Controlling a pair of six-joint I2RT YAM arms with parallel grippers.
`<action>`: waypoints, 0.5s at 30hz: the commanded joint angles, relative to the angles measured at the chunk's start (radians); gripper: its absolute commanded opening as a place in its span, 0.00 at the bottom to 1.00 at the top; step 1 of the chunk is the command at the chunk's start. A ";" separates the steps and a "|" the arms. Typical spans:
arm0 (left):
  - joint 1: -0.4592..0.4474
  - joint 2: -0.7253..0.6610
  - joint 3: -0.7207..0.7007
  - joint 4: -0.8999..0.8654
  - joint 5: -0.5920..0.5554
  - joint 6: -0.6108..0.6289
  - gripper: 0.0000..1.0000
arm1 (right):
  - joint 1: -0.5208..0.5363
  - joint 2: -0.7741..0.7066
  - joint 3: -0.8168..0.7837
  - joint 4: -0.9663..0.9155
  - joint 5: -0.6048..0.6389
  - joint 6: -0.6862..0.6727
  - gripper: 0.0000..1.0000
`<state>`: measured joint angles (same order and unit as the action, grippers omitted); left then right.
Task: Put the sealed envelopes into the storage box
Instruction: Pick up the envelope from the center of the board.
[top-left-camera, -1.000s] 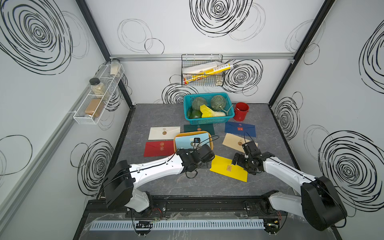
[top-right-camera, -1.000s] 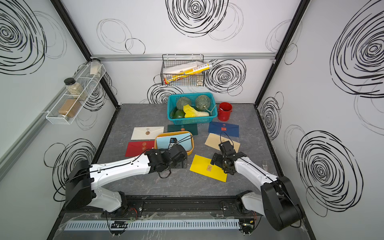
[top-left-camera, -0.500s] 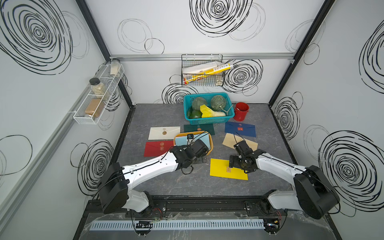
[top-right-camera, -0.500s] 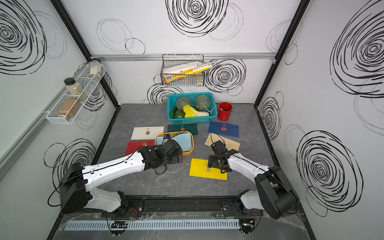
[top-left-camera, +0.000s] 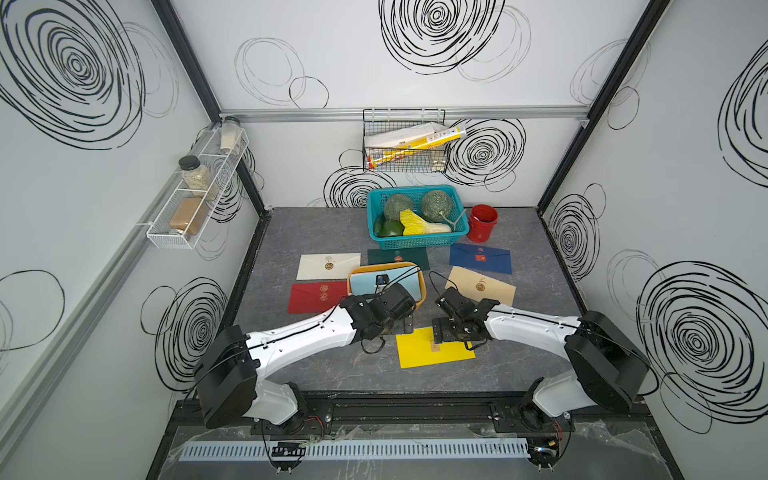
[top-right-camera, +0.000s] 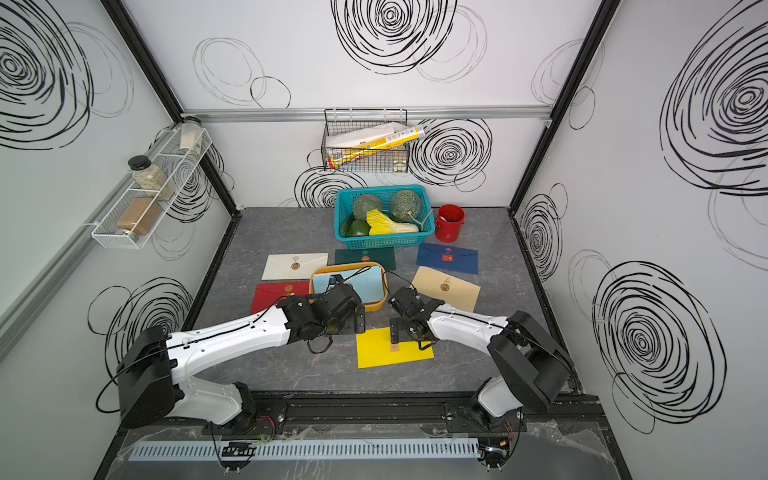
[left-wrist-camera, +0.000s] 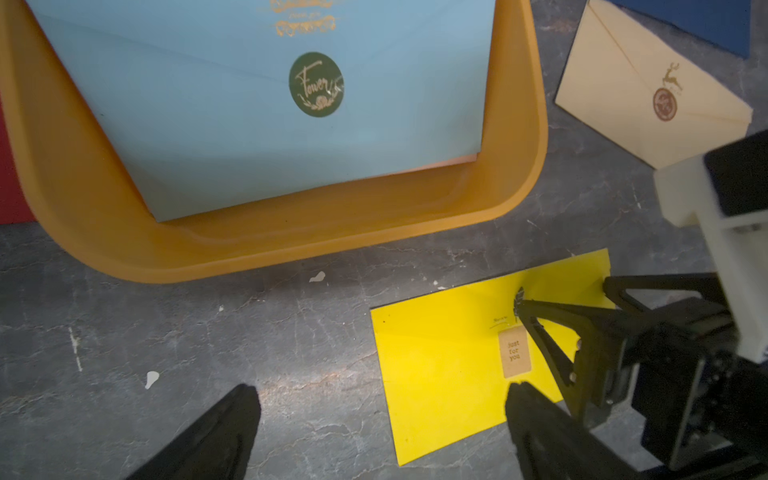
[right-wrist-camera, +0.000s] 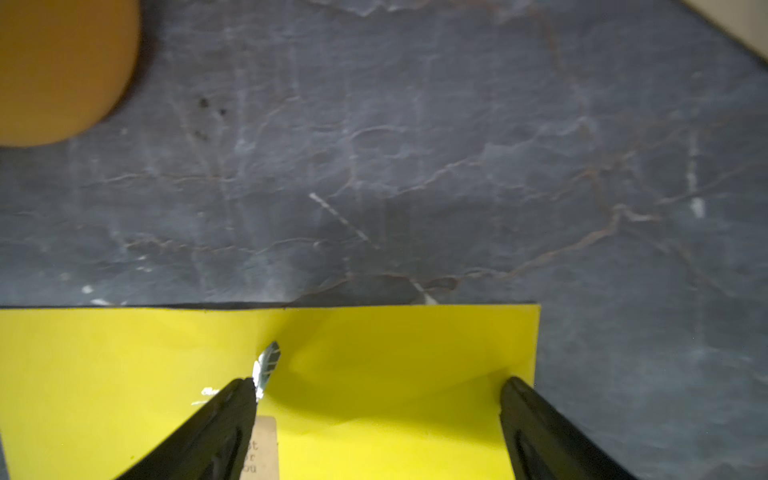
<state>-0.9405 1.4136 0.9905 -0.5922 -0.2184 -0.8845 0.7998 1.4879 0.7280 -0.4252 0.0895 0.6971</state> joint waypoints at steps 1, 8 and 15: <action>-0.008 -0.001 0.000 0.060 0.069 0.209 0.97 | 0.012 -0.001 -0.019 -0.027 -0.162 0.045 0.96; 0.038 -0.032 -0.008 0.073 0.197 0.391 0.95 | 0.006 -0.133 0.038 -0.181 -0.074 0.000 0.99; 0.036 -0.074 -0.132 0.130 0.313 0.098 0.99 | -0.055 -0.182 -0.094 -0.146 -0.118 0.037 1.00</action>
<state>-0.8886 1.3849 0.9188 -0.5190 0.0006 -0.6670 0.7811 1.3273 0.6849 -0.5404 -0.0051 0.7185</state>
